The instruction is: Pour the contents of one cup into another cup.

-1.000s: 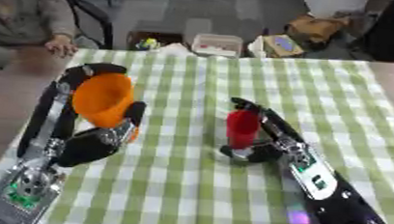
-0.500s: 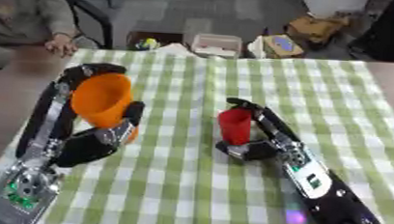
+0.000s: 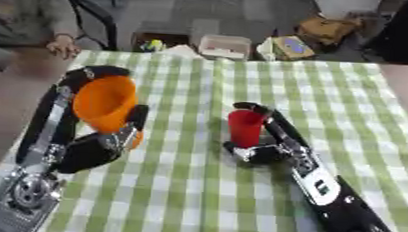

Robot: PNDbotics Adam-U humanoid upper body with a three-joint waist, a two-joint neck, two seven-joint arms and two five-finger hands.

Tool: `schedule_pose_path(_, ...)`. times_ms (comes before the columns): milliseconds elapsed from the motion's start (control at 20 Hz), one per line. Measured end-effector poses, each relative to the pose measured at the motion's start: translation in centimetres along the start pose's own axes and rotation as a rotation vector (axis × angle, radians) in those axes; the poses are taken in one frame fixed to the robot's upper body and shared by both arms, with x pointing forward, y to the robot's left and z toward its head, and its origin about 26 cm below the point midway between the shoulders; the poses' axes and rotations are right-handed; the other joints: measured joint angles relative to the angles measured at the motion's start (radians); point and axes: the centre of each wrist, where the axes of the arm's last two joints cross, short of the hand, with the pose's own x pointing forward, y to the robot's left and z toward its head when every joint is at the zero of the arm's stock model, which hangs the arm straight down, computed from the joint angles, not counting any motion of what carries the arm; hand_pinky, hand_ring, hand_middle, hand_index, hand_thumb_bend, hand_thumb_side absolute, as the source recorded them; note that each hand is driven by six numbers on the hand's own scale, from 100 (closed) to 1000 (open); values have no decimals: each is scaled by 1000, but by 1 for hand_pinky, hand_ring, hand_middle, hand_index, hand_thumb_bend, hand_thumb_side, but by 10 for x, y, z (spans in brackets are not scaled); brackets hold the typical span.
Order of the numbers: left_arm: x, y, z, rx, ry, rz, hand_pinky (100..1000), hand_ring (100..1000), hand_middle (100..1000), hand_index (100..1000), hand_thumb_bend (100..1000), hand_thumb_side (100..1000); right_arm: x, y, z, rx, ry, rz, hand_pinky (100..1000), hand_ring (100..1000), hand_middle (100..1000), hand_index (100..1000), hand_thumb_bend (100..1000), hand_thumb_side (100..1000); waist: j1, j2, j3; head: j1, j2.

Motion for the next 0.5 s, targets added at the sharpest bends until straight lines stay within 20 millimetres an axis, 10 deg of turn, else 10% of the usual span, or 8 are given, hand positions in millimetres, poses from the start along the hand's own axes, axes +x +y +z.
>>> schedule_pose_path(500, 2, -1, -1, 2, -3, 20, 286, 476, 170, 597, 100, 341, 0, 1, 0, -36, 9, -31, 305, 450, 100, 780, 100, 100, 1, 0, -5, 0, 0)
